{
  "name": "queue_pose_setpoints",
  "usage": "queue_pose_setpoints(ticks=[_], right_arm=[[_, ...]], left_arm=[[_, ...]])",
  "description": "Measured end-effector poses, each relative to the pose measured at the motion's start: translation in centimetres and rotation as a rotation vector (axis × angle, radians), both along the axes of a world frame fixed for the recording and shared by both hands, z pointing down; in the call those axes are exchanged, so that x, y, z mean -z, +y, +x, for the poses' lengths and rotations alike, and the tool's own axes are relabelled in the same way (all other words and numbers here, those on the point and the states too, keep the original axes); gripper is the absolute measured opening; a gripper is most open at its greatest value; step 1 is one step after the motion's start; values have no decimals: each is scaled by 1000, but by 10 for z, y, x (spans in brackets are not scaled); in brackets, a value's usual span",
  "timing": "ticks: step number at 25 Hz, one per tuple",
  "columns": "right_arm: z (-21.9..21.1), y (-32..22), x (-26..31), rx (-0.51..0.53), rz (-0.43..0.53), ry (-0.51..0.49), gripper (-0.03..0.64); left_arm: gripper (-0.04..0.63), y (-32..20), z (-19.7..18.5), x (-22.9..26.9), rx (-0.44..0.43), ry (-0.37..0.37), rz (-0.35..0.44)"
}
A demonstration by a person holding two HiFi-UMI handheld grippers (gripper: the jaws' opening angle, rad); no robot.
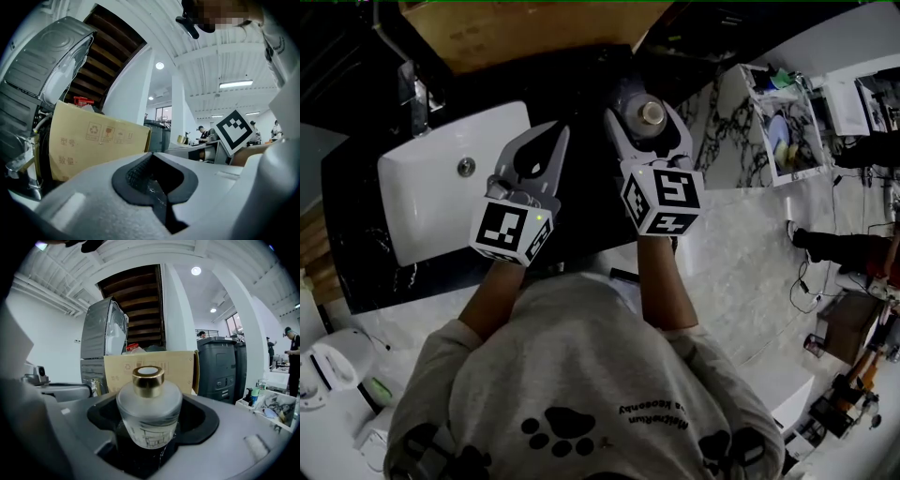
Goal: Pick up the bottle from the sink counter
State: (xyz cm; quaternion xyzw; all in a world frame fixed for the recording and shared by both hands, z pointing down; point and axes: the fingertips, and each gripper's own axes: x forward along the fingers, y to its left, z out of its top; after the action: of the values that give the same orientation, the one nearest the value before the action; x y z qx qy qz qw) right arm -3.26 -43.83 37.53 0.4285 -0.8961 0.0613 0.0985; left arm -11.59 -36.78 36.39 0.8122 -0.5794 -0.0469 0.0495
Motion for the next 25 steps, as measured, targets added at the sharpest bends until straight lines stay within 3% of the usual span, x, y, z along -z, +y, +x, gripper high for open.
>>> queue_pose_setpoints(ticks=[15, 25], right_arm=[[17, 118, 19, -74, 47, 3, 334], [20, 153, 24, -34, 15, 1, 334]], left_arm=[[-2, 101, 12, 21, -81, -19, 31], [-2, 115, 18, 27, -57, -44, 25]])
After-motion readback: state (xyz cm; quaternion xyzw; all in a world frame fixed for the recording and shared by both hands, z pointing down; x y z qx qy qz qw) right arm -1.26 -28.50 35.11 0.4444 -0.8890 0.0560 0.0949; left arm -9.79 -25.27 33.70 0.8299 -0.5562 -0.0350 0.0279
